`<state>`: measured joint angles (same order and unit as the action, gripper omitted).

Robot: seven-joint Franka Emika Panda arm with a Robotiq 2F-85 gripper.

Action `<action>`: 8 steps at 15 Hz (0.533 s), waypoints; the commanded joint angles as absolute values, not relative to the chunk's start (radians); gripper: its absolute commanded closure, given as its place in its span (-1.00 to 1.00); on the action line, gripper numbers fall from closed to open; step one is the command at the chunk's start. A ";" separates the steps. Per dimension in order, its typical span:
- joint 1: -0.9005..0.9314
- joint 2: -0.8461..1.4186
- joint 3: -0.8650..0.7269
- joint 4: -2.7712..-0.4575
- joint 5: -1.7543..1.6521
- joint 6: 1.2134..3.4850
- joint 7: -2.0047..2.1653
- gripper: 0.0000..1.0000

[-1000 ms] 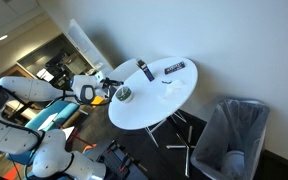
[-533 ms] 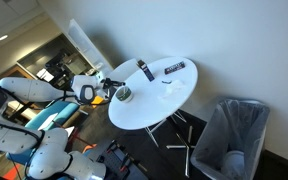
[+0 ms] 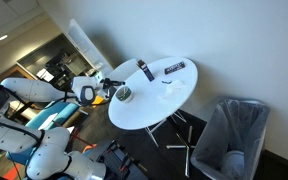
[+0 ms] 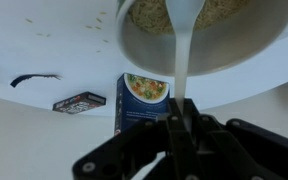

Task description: Use the white spoon to stir the contents in the white and green mug

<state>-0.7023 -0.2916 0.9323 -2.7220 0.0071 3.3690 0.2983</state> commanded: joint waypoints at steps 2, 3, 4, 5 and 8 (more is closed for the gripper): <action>-0.774 -0.269 1.015 -2.740 0.001 3.499 0.278 0.95; -0.766 -0.243 1.013 -2.733 -0.006 3.507 0.280 0.95; -0.721 -0.247 0.981 -2.699 -0.015 3.453 0.295 0.95; -0.716 -0.216 0.978 -2.701 -0.026 3.456 0.290 0.95; -0.718 -0.175 0.981 -2.708 -0.034 3.453 0.286 0.95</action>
